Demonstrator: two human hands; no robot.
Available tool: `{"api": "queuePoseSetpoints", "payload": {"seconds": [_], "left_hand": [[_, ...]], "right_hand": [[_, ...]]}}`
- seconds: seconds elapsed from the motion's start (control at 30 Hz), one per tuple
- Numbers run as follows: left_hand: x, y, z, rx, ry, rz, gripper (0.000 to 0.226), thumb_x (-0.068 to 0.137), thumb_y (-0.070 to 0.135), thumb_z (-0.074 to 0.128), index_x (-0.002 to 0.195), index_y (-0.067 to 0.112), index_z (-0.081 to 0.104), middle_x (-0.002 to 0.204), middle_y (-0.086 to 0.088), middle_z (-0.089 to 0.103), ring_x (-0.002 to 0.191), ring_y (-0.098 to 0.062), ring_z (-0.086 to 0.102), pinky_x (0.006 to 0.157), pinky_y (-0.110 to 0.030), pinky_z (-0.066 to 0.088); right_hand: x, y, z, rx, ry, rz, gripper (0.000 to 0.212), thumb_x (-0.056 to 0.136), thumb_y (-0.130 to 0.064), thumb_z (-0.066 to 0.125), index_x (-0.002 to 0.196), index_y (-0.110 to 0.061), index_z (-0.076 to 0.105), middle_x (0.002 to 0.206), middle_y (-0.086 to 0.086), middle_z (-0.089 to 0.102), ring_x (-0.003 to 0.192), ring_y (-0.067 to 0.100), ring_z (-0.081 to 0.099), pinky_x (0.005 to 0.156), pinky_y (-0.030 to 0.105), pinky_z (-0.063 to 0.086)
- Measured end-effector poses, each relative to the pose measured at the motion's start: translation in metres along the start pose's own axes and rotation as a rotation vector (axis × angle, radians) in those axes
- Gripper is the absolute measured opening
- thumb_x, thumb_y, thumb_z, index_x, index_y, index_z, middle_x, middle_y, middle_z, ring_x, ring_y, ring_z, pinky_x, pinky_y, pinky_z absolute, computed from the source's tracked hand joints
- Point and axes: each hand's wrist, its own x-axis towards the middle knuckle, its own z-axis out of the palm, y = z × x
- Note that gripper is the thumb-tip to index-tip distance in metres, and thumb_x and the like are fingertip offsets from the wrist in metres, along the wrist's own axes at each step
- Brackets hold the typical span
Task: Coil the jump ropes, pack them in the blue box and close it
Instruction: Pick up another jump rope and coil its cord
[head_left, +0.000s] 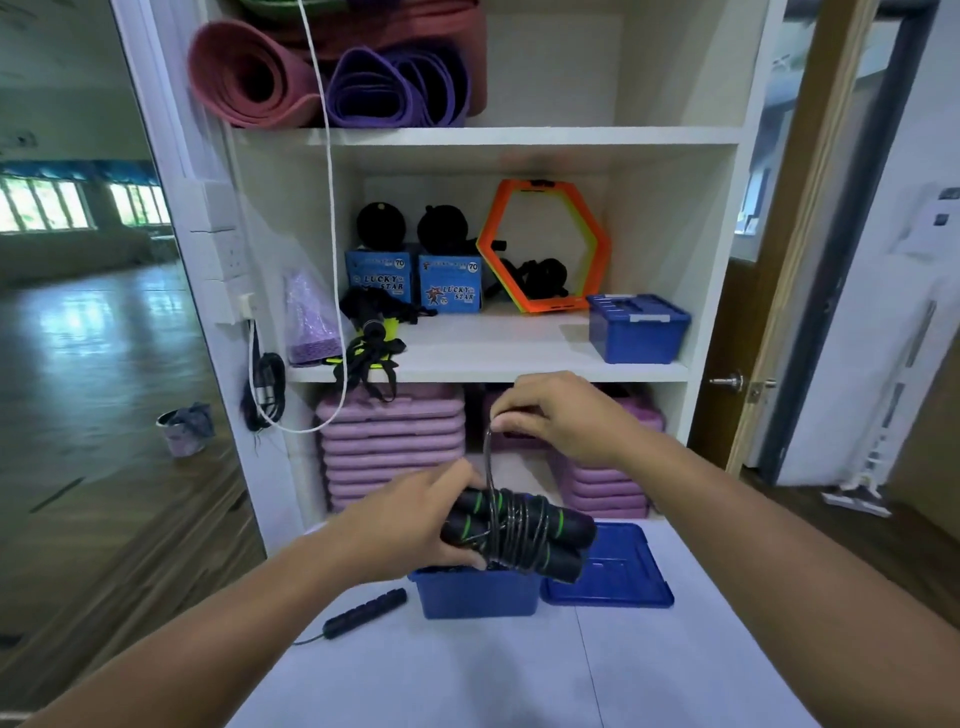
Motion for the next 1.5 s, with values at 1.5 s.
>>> {"api": "queuePoseSetpoints", "payload": {"seconds": [1.5], "left_hand": [[-0.007, 0.032, -0.014, -0.362, 0.1, 0.022, 0.068, 0.062, 0.05, 0.09, 0.097, 0.042, 0.032, 0.095, 0.041, 0.056, 0.083, 0.007, 0.054, 0.071, -0.011, 0.04]], "right_hand": [[-0.004, -0.001, -0.001, 0.739, -0.009, 0.126, 0.012, 0.082, -0.001, 0.074, 0.073, -0.008, 0.071, 0.055, -0.01, 0.065, 0.05, -0.004, 0.052, 0.054, 0.008, 0.039]]}}
